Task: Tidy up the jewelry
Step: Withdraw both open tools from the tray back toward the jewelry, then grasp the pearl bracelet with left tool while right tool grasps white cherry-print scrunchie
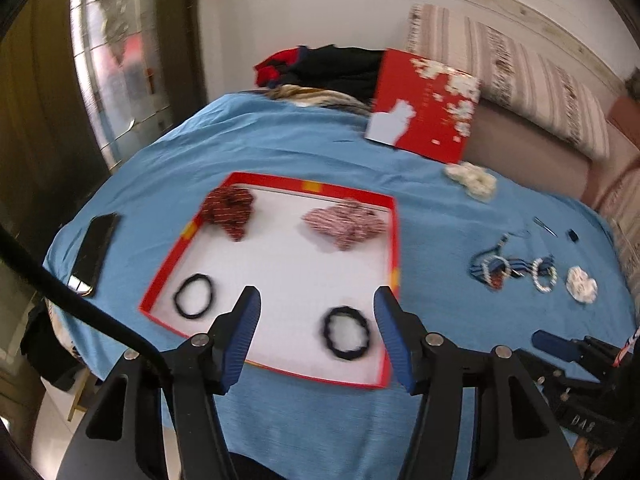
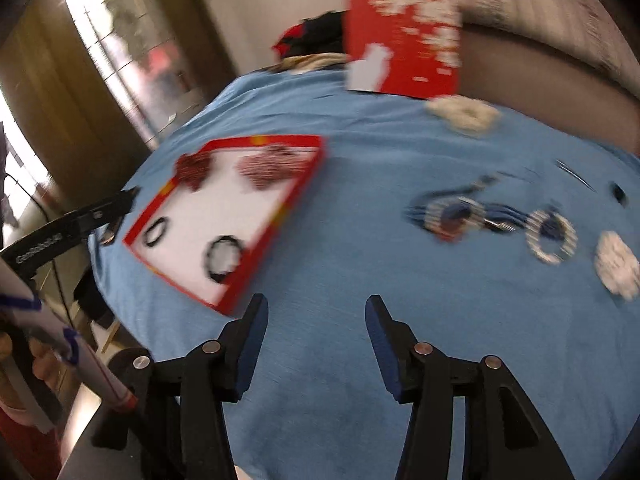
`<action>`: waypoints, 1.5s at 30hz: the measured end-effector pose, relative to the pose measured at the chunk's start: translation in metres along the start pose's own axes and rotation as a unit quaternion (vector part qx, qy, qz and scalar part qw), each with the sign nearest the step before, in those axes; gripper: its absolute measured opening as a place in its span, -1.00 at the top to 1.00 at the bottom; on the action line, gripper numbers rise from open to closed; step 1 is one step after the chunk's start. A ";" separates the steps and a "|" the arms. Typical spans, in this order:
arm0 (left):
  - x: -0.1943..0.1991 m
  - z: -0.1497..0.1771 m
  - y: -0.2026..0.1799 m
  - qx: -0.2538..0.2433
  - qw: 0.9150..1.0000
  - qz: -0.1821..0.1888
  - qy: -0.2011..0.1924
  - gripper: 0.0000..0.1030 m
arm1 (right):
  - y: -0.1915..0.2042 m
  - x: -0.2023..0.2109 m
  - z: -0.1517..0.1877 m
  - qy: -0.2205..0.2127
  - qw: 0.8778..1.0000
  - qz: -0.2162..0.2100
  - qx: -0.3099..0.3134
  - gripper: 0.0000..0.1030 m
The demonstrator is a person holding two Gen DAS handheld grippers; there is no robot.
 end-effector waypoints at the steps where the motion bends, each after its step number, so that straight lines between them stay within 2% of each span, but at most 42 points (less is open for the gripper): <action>1: 0.000 0.001 -0.009 -0.008 1.000 0.002 0.000 -0.12 | -0.015 0.005 0.004 -0.003 1.000 0.010 -0.009 -0.10; 11: -0.004 0.011 -0.079 -0.074 0.997 0.013 0.013 -0.17 | -0.151 0.045 0.054 -0.018 0.990 0.095 -0.106 -0.11; 19: -0.041 0.023 -0.123 -0.081 0.993 0.056 0.063 -0.18 | -0.231 0.063 0.083 -0.019 0.973 0.137 -0.184 -0.12; 25: -0.083 0.035 -0.162 -0.084 0.986 0.095 0.105 -0.18 | -0.255 0.059 0.085 -0.019 0.969 0.148 -0.196 -0.12; 31: -0.129 0.031 -0.195 -0.086 0.978 0.132 0.136 -0.17 | -0.266 0.047 0.082 -0.017 0.969 0.150 -0.194 -0.12; 37: -0.172 0.005 -0.219 -0.105 0.976 0.131 0.138 -0.14 | -0.271 0.034 0.072 -0.017 0.971 0.150 -0.185 -0.12; 39: -0.189 -0.006 -0.222 -0.103 0.975 0.128 0.147 -0.04 | -0.272 0.031 0.069 -0.019 0.971 0.151 -0.182 -0.12; 41: -0.208 -0.017 -0.230 -0.105 0.973 0.132 0.156 0.05 | -0.274 0.029 0.066 -0.021 0.972 0.153 -0.180 -0.12; 45: -0.232 -0.025 -0.250 -0.124 0.968 0.135 0.169 0.06 | -0.281 0.026 0.060 -0.025 0.971 0.160 -0.178 -0.12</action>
Point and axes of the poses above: each gripper's, at about its wrist camera, not at the fingertips, and x roughly against the way its jaws point, y to its left, z to its underside, the point moved 7 cm from there along -x, roughly the way its jaws point, and after that the axes turned 5 degrees about z, right-handed, at the moved point
